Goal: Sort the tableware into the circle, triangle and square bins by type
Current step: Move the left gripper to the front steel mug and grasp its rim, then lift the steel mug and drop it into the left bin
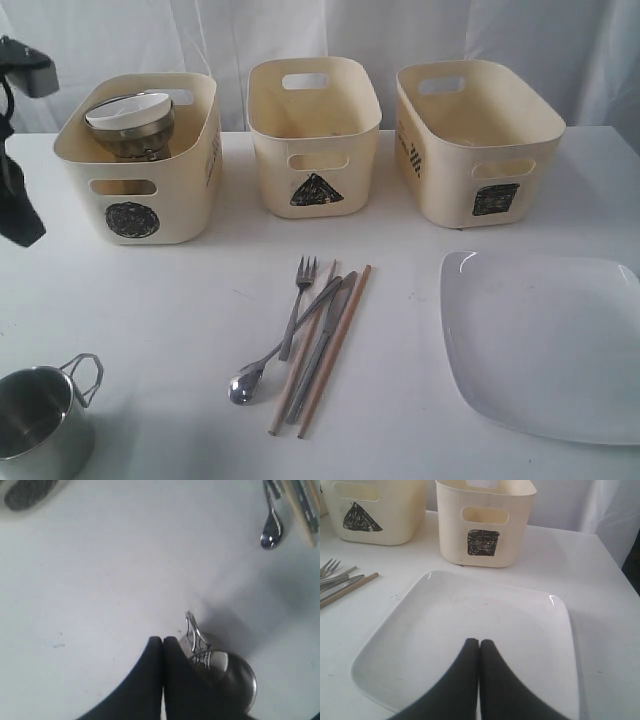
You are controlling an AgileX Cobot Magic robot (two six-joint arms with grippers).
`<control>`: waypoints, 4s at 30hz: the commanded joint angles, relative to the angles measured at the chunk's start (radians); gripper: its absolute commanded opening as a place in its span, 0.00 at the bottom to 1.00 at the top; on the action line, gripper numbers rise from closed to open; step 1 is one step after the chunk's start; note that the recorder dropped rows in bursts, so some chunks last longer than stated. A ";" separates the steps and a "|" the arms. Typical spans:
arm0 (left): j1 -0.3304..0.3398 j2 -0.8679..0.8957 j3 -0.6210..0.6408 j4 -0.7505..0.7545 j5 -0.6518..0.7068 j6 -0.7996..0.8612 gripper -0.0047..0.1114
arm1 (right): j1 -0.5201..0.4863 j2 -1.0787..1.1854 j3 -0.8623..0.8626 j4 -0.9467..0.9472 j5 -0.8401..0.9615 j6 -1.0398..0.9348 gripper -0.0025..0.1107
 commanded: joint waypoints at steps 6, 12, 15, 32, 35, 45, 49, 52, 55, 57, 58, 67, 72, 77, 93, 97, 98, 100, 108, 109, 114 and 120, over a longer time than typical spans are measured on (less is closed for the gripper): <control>-0.001 0.001 0.194 0.061 0.041 -0.059 0.32 | -0.001 0.003 -0.003 -0.005 -0.015 0.001 0.02; -0.001 0.012 0.308 0.061 -0.128 -0.017 0.54 | -0.001 0.003 -0.003 -0.007 -0.015 0.001 0.02; -0.001 0.017 0.348 0.061 -0.230 0.011 0.56 | -0.001 0.003 -0.003 -0.013 -0.012 0.001 0.02; -0.001 0.115 0.475 0.054 -0.377 0.073 0.55 | -0.001 0.003 -0.003 -0.013 -0.010 0.001 0.32; -0.001 0.124 0.479 0.054 -0.383 0.073 0.53 | -0.001 0.003 -0.003 -0.013 -0.010 0.001 0.44; -0.001 0.117 0.416 0.054 -0.395 0.062 0.04 | -0.001 0.003 -0.003 -0.034 -0.008 0.001 0.75; -0.001 0.057 0.313 0.092 -0.449 0.062 0.04 | -0.001 0.003 -0.003 -0.038 -0.008 0.001 0.76; -0.001 -0.009 0.198 0.128 -0.559 0.034 0.04 | -0.001 0.003 -0.003 -0.040 -0.008 0.001 0.76; -0.001 -0.069 0.087 0.134 -0.797 -0.081 0.04 | -0.001 0.003 -0.003 -0.040 -0.008 0.001 0.76; -0.001 -0.084 0.047 0.126 -1.016 -0.186 0.04 | -0.001 0.003 -0.003 -0.040 -0.008 0.001 0.76; -0.001 -0.084 0.039 0.121 -1.150 -0.247 0.04 | -0.001 0.003 -0.003 -0.040 -0.008 0.001 0.76; -0.001 0.170 0.036 0.149 -1.501 -0.360 0.04 | -0.001 0.003 -0.003 -0.040 -0.008 0.001 0.73; -0.001 0.312 0.035 0.169 -1.489 -0.468 0.04 | -0.001 0.003 -0.003 -0.040 -0.008 0.001 0.40; -0.001 0.312 0.035 0.204 -1.276 -0.566 0.04 | -0.001 0.003 -0.003 -0.040 -0.008 0.001 0.11; -0.032 0.305 0.035 0.204 -1.195 -0.576 0.42 | -0.001 0.003 -0.003 -0.088 -0.008 0.001 0.29; -0.032 0.299 0.014 0.204 -1.152 -0.613 0.53 | -0.001 0.003 -0.003 -0.097 -0.008 0.001 0.04; -0.032 0.292 0.004 0.204 -1.124 -0.613 0.54 | -0.001 0.003 -0.003 -0.097 -0.008 0.001 0.04; -0.032 0.268 -0.020 0.204 -1.075 -0.613 0.54 | -0.001 0.003 -0.003 -0.099 -0.008 0.001 0.05; -0.032 0.109 -0.053 0.204 -1.020 -0.580 0.54 | -0.001 0.003 -0.003 -0.095 -0.008 0.001 0.60; -0.032 0.088 -0.053 0.204 -1.001 -0.580 0.54 | -0.001 0.003 -0.003 -0.097 -0.008 0.001 0.70; -0.032 0.013 -0.053 0.204 -0.787 -0.580 0.49 | -0.001 0.003 -0.003 -0.145 -0.008 0.001 0.83; -0.032 -0.036 0.009 0.204 -0.539 -0.584 0.16 | -0.001 0.003 -0.003 -0.138 -0.008 0.011 0.32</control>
